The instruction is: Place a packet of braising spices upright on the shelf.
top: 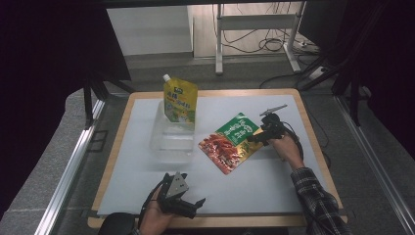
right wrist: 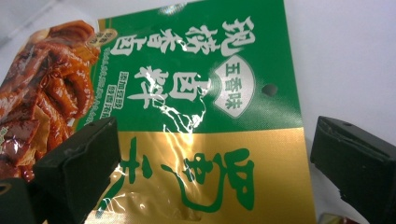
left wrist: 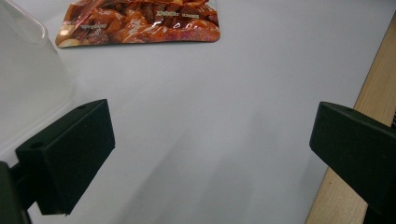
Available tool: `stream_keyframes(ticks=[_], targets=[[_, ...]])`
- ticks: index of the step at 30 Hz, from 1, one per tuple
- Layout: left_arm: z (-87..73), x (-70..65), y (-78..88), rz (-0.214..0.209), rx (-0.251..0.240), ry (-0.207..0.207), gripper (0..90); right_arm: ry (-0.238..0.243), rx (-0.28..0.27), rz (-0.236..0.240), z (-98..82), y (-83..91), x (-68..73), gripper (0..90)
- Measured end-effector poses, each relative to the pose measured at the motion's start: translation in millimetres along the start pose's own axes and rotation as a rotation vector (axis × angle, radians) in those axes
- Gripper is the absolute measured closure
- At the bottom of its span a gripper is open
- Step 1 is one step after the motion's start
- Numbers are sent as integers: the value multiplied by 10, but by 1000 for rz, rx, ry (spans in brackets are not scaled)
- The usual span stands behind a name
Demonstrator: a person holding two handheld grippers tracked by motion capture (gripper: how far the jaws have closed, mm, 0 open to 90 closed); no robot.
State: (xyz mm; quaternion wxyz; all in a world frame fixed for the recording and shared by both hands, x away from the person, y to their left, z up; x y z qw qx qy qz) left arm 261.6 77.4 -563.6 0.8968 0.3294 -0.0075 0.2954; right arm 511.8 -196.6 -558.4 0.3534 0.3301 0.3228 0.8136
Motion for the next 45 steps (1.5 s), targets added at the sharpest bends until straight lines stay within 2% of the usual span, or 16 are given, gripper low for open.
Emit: stream_keyframes(ticks=[2, 6, 11, 17, 23, 25, 30, 33, 35, 37, 38, 40, 45], targets=[[0, -1, -1, 0, 1, -1, 0, -3, -1, 3, 7, -5, 0, 17], [0, -3, 1, -1, 4, -5, 0, -21, 30, 23, -7, -32, 9, 23], [0, -1, 1, -1, 3, -5, 0, -26, 23, 35, -3, -19, 36, 23], [3, -4, -1, 0, 0, -2, 0, -44, 2, 73, 18, 54, 95, 27], [3, -9, -5, -3, 3, -6, 0, -35, 25, 84, -10, 71, 125, 45], [2, -9, -6, -3, 5, -8, 0, -34, 31, 97, -18, 68, 134, 45], [3, -14, -12, -4, 6, -10, 0, -65, 29, 168, 0, 87, 174, 45], [3, -15, -14, -4, 8, -11, 0, -79, 43, 153, -6, 75, 178, 58], [2, -17, -15, -4, 9, -13, 0, -83, 66, 134, -29, 55, 175, 117], [3, -18, -15, -5, 10, -15, 0, -78, 72, 59, -43, 36, 138, 221], [3, -19, -16, -5, 10, -16, 0, -70, 72, 32, -43, 38, 128, 302], [2, -19, -17, -5, 11, -16, 0, -68, 60, 27, -32, 61, 129, 455], [2, -24, -18, -5, 12, -19, 0, -25, 64, -9, -35, 80, 172, 715]])
Point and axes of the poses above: each handheld gripper's, and its own axes: y roughly backward along the jaws, z roughly out of its top, x roughly to its left, the point moved 6 cm from there along -y, roughly forward along the jaws, and after that the axes turned 14 degrees about -y, right-handed, at the moved point
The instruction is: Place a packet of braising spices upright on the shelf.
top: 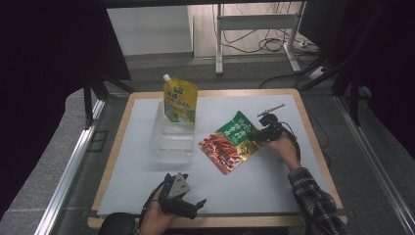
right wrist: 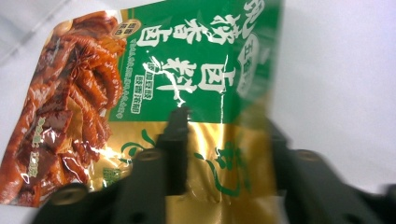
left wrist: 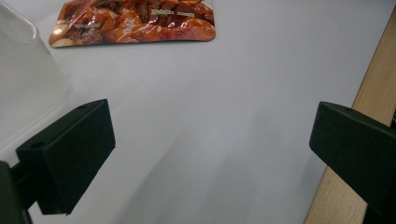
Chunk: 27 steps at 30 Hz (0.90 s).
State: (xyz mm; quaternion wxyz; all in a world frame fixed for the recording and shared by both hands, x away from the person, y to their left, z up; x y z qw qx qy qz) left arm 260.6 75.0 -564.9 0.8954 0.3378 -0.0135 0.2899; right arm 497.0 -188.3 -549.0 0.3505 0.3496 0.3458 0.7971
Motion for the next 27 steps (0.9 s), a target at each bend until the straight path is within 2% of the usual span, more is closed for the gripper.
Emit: stream_keyframes(ticks=[1, 3, 6, 8, 9, 10, 19, 27], targets=[[0, -1, 0, -1, 0, -1, 0, 3, -1, -21, 0, 3, -4, 751], [1, -4, -2, -1, 1, -2, 0, -9, -6, -27, 3, 7, -5, 770], [1, -6, -4, -1, 2, -4, 0, -41, -9, 2, 9, 11, -13, 750], [1, -6, -4, -1, 3, -5, 0, -46, -10, 8, 12, 16, -16, 809], [0, -6, -5, -1, 3, -5, 0, -36, -14, -9, 12, 21, -20, 865], [0, -6, -5, 0, 3, -5, 0, -29, -18, -19, 13, 27, -20, 884], [-2, -9, -8, 1, 8, -11, 0, 13, -44, -28, 43, 108, 32, 890], [2, -4, -2, 8, 5, -10, 1, 25, -73, 1, 91, 229, 91, 890]])
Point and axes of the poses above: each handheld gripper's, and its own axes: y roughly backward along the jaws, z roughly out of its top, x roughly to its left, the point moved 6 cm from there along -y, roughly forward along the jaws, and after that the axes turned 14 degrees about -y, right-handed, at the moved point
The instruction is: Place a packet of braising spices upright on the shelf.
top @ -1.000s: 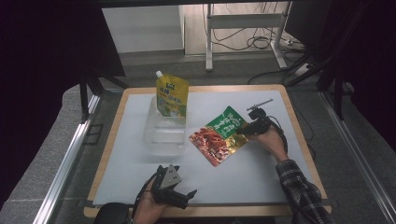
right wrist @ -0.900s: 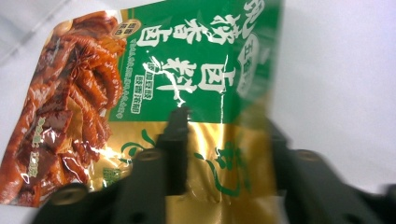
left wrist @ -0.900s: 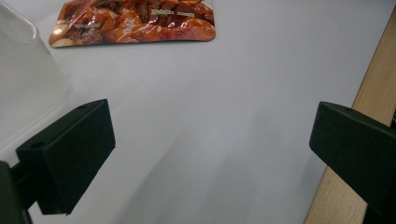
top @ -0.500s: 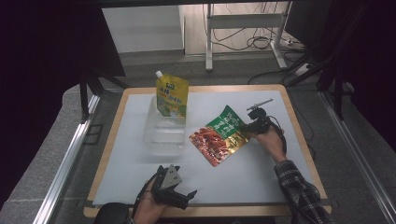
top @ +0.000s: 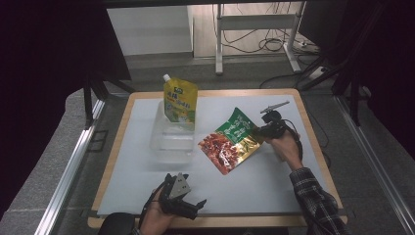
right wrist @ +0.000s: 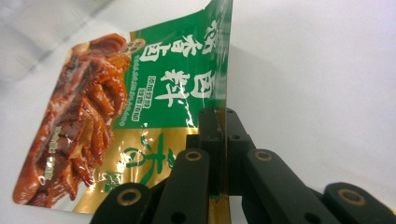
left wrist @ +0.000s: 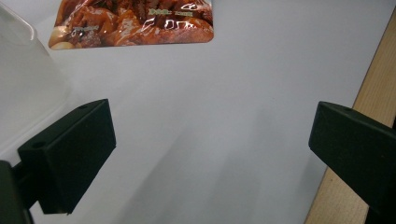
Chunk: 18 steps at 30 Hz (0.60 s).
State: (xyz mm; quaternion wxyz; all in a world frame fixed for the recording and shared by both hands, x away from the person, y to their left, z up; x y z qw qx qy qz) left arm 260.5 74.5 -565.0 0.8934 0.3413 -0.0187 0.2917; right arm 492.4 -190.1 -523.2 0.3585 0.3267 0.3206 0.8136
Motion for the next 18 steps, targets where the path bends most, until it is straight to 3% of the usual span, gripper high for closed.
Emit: stream_keyframes(ticks=[18], targets=[[-2, 25, 11, 8, -5, 8, 1, 62, -87, 53, 163, 310, 270, 889]])
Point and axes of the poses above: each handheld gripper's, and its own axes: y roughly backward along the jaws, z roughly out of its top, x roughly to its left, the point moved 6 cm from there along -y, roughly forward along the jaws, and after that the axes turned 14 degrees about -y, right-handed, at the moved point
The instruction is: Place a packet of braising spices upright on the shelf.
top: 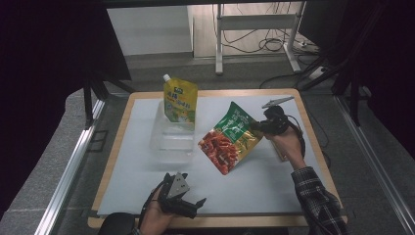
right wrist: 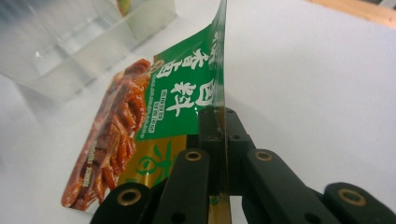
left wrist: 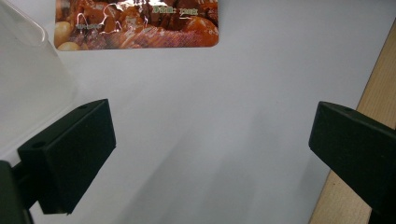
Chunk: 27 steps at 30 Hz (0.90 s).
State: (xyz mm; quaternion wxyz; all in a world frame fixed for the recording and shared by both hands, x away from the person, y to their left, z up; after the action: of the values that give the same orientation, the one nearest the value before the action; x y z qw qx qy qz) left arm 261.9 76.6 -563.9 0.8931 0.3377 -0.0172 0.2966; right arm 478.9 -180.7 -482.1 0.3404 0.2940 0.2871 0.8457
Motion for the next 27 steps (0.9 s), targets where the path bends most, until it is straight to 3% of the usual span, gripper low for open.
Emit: stream_keyframes(ticks=[8, 27], targets=[[2, -2, -2, -1, -1, -2, 1, 13, -13, 35, 98, 109, 141, 890], [1, -8, 5, -2, -1, -5, 1, 96, -28, 97, 314, 271, 604, 891]])
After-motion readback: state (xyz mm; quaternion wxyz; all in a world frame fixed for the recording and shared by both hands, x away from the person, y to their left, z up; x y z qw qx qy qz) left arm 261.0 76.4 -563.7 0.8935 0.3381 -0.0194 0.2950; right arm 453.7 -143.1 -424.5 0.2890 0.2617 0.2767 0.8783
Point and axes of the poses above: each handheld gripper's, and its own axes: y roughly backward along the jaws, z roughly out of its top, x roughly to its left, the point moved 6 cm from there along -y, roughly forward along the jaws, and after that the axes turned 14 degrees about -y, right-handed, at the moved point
